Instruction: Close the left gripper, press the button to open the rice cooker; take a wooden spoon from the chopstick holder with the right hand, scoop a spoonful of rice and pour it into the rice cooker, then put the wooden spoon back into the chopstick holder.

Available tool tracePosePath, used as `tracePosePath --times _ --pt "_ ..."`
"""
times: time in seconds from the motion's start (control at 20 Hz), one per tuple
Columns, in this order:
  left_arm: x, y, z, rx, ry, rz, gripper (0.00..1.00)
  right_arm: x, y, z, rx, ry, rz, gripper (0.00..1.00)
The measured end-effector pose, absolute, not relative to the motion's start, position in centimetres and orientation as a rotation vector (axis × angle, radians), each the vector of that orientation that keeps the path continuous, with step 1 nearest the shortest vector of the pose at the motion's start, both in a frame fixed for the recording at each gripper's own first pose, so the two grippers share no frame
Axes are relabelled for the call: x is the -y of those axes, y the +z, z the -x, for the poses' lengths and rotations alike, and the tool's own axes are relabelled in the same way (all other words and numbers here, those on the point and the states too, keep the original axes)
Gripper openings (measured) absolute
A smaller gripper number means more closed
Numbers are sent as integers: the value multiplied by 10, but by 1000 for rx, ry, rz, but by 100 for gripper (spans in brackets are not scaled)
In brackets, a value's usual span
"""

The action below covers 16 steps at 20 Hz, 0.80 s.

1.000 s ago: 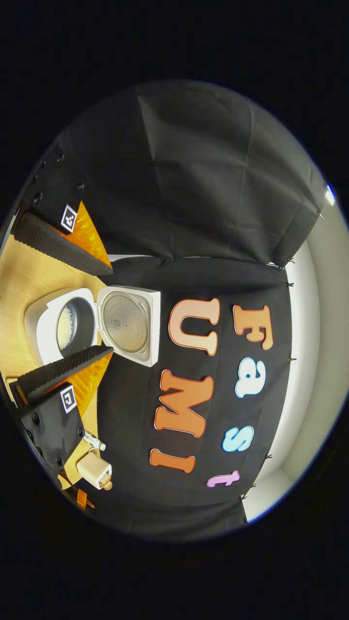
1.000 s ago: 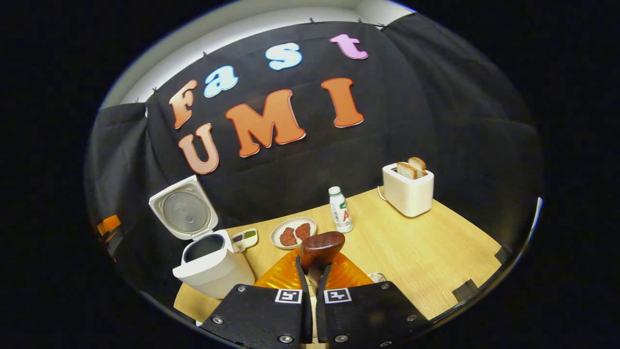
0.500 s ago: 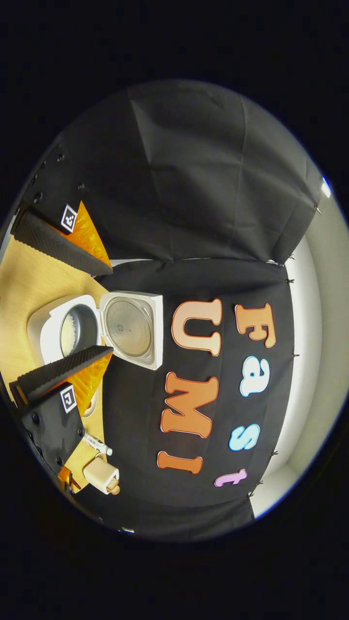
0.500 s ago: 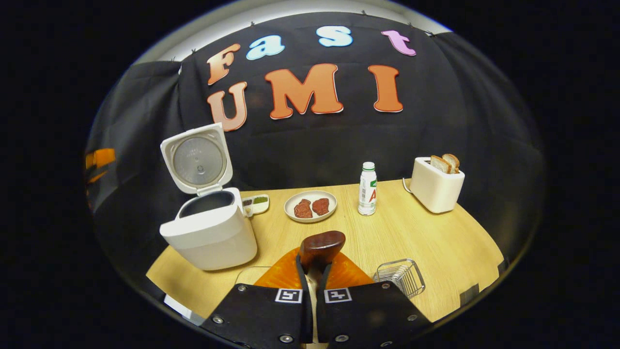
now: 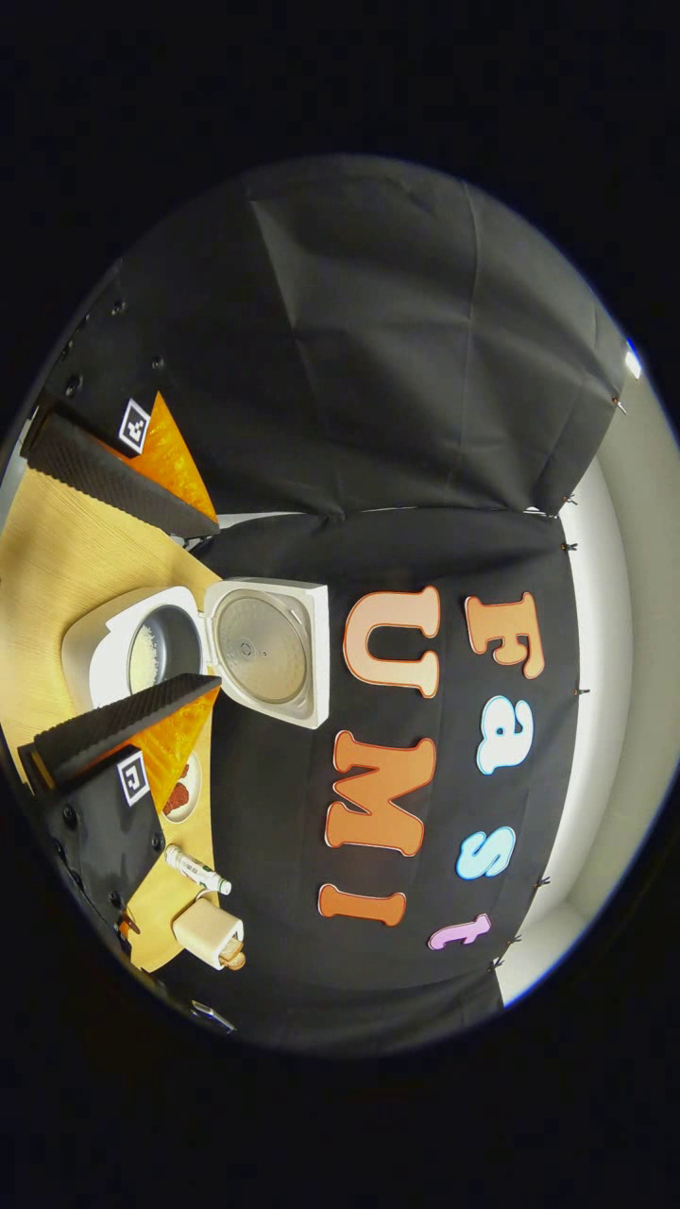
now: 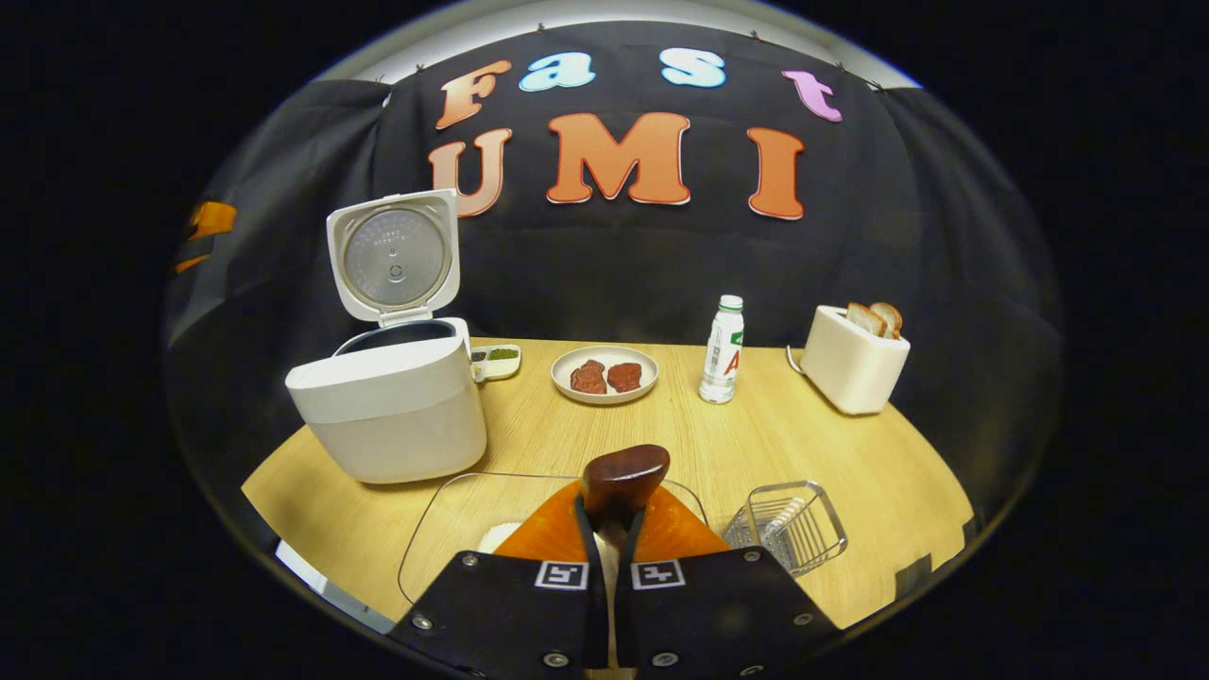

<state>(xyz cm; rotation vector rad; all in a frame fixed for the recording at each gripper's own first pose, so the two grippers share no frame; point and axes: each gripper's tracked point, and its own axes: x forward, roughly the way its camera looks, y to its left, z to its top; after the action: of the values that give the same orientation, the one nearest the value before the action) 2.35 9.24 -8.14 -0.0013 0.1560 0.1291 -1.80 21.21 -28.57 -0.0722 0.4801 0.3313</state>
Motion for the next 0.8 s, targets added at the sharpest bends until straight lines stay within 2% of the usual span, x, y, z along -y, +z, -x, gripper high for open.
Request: tracePosePath --times 0.15,0.35,0.4,0.8 --pt "-96 -86 -23 -166 129 -1 100 -215 -290 26 -509 329 0 2" --pt "-98 -92 -25 -181 127 17 98 -223 -294 28 -600 319 -277 2" --pt "-98 -93 -26 -184 126 20 100 -223 -297 26 -624 310 -334 2" --pt "-89 -94 -38 -184 101 25 98 -210 -318 14 -747 214 -673 2"
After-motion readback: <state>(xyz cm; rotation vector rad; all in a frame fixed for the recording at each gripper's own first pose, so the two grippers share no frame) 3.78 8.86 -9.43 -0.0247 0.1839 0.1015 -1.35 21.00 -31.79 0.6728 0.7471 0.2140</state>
